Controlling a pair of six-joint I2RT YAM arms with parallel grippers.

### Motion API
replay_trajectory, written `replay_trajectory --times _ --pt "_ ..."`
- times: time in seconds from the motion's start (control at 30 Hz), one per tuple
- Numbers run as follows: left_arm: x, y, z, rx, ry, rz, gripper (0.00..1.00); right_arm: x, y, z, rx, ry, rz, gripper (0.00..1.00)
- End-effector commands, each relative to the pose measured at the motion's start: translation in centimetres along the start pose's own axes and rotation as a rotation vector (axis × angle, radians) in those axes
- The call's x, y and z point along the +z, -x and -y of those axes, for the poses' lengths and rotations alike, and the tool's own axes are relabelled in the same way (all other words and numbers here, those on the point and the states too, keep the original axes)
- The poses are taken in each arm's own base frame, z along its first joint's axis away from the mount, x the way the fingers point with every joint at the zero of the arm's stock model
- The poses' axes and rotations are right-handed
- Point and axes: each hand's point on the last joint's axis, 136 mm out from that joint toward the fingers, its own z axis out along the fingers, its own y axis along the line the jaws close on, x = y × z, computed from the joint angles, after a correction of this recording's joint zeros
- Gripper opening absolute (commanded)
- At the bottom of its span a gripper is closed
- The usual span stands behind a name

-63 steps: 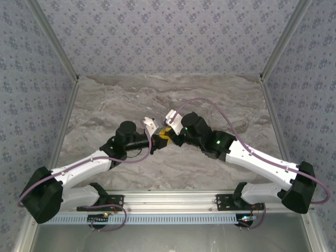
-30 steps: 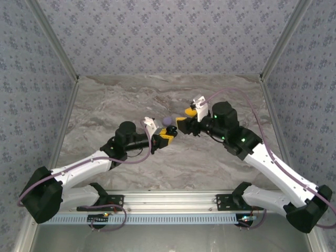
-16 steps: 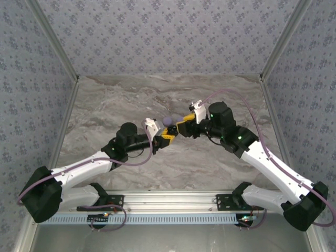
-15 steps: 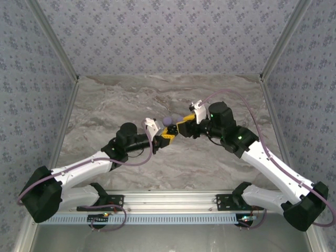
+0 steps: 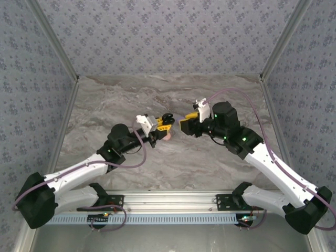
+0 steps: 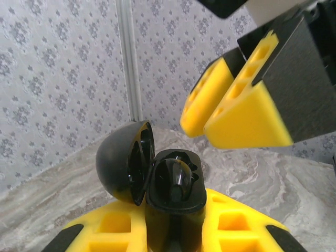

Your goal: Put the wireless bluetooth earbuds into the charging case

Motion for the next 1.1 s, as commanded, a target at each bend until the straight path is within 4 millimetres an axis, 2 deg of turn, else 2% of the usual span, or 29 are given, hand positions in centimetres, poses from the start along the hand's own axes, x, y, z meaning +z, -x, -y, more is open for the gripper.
replay_trajectory --times 0.0,0.13,0.3,0.4,0.53,0.67,0.8,0.87,0.9,1.07 --pt "-0.5 1.8 0.1 0.039 0.013 0.065 0.0 -0.9 1.7 0.4 0.013 -0.041 0.054 0.49" --pt "-0.8 1.3 0.0 0.03 0.021 0.044 0.0 -0.7 -0.4 4.2 0.065 -0.21 -0.027 0.51" --pt "-1.5 0.2 0.1 0.008 0.028 -0.004 0.0 0.5 -6.8 10.6 0.178 -0.467 -0.289 0.52" --pt "-2.2 -0.1 0.1 0.0 0.042 -0.012 0.0 1.9 -10.3 13.0 0.206 -0.52 -0.429 0.53" --pt "-3.0 -0.3 0.1 -0.004 0.054 -0.024 0.0 3.9 -13.3 15.5 0.204 -0.528 -0.557 0.54" --pt "-3.4 -0.6 0.0 -0.011 0.065 -0.032 0.0 5.7 -15.6 17.5 0.156 -0.52 -0.689 0.54" --pt "-3.5 -0.8 -0.1 -0.011 0.075 -0.035 0.0 7.9 -17.4 18.1 0.107 -0.397 -0.773 0.54" --pt "-3.5 -0.7 -0.1 -0.009 0.073 -0.036 0.0 8.4 -18.6 18.5 0.108 -0.372 -0.809 0.54" --pt "-3.5 -0.8 -0.2 -0.009 0.075 -0.038 0.0 9.0 -17.7 18.9 0.098 -0.364 -0.794 0.54" --pt "-3.3 -1.0 -0.2 -0.008 0.078 -0.045 0.0 10.2 -19.0 19.4 0.1 -0.347 -0.849 0.52"
